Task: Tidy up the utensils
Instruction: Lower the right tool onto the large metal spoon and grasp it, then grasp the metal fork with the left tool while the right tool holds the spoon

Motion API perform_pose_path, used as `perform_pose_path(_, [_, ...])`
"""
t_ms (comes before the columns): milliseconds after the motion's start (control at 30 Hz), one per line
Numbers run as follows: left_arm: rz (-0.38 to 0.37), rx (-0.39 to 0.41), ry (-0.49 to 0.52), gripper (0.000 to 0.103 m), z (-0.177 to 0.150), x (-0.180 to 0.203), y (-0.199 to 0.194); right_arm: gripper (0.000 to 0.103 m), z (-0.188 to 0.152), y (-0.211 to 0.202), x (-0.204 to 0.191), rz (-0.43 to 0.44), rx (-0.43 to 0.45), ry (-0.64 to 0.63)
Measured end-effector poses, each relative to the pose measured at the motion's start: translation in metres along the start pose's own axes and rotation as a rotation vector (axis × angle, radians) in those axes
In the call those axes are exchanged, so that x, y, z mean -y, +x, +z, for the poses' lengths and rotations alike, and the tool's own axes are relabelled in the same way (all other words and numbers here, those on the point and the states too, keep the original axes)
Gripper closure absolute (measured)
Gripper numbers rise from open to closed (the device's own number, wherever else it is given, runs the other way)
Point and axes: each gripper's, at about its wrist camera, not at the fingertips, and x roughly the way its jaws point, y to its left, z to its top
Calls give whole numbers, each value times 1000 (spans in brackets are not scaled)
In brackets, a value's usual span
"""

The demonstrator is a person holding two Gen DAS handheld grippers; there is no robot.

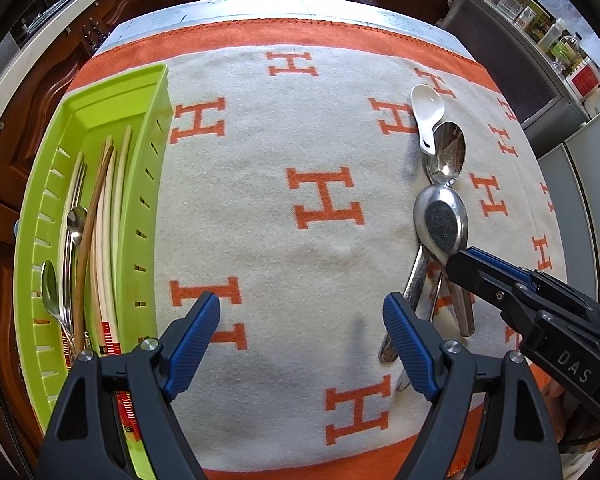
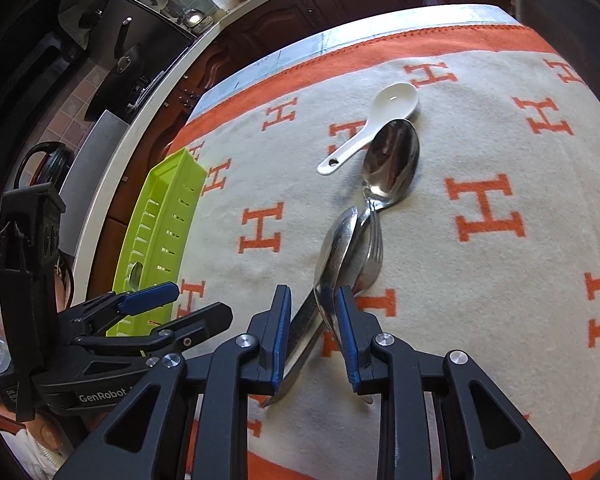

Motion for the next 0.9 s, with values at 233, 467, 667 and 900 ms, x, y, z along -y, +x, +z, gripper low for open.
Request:
perform_pose_path(233, [-10, 1, -4, 21, -1, -5, -1, 85, 11, 19, -1, -25, -25, 0])
perform_pose_path(467, [-10, 4, -7, 21, -1, -7, -2, 97, 14, 27, 5, 60, -35, 51])
perform_pose_path(667, [-38, 6, 34, 21, 0, 6, -4, 97, 9, -5, 14, 121, 42, 113])
perform_pose_path(900, [-156, -12, 152, 40, 8, 42, -6, 98, 7, -50, 48, 98, 140, 198])
